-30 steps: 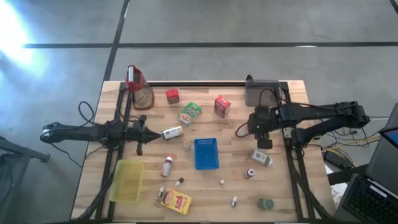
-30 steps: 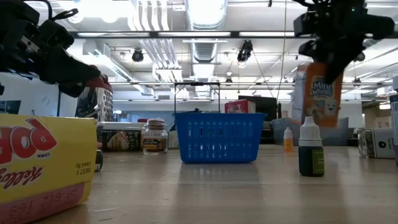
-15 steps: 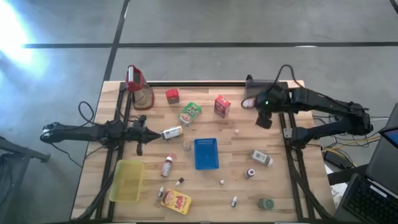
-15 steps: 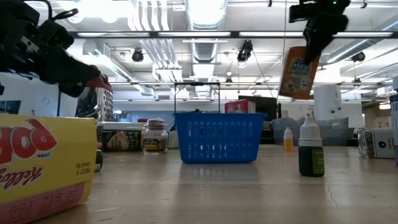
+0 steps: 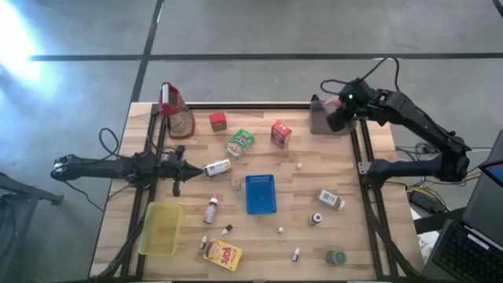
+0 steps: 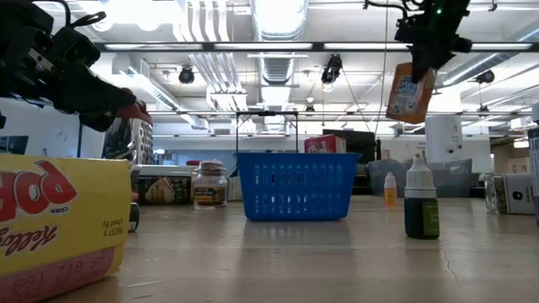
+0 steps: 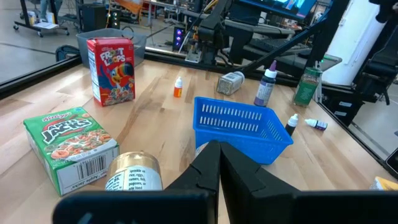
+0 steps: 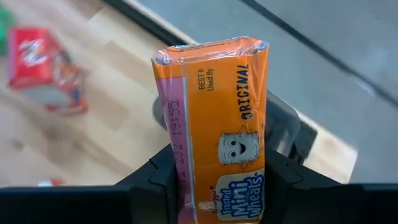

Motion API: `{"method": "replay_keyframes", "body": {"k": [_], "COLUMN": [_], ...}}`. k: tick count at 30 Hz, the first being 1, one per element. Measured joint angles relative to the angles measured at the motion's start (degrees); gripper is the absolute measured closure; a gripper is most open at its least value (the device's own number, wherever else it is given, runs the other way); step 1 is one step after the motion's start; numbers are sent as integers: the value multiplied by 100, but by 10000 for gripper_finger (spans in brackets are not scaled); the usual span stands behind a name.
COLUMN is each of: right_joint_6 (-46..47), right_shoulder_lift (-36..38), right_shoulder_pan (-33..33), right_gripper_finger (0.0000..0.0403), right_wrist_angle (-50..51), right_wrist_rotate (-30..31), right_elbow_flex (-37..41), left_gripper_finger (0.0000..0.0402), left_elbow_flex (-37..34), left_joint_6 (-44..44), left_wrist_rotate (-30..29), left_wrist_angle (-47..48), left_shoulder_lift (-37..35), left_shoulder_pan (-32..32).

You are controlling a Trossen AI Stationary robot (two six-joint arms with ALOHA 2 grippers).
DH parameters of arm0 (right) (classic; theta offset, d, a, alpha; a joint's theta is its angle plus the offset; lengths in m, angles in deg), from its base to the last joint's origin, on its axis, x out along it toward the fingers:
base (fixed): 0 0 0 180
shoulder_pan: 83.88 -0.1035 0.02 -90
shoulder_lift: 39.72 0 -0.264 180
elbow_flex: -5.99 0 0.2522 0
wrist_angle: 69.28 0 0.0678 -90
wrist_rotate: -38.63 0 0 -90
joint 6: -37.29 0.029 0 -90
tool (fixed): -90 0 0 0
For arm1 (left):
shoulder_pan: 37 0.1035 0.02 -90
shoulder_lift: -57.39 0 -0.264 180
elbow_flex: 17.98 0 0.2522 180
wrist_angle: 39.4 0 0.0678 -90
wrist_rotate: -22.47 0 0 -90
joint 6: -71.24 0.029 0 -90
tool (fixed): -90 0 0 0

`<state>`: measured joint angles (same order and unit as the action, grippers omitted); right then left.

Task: Pick & Place Kitchen Items
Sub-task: Put the orange cereal box into the black bin

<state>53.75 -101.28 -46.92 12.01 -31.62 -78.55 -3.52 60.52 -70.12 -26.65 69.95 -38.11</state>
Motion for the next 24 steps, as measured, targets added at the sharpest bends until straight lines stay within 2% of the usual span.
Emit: {"method": "replay_keyframes", "body": {"k": [4, 8, 15, 24], "right_joint_6": [618, 1005, 1386, 1987], "right_shoulder_lift": [-29, -60, -79, -324], "right_shoulder_pan": [381, 627, 862, 1002], "right_gripper_finger": [254, 257, 277, 260], "right_wrist_angle": [-1, -4, -3, -6], "right_wrist_rotate": [-4, -4, -14, -15], "right_elbow_flex": [19, 30, 33, 84], "left_gripper_finger": [390, 390, 390, 390], "left_elbow_flex": [-1, -1, 1, 0], "left_joint_6": [-1, 0, -2, -1], "left_wrist_rotate": [1, 0, 0, 1], "left_wrist_angle": [0, 0, 0, 0], "left_shoulder_lift": [1, 2, 1, 0], "left_shoulder_pan": [-1, -1, -1, -1]}}
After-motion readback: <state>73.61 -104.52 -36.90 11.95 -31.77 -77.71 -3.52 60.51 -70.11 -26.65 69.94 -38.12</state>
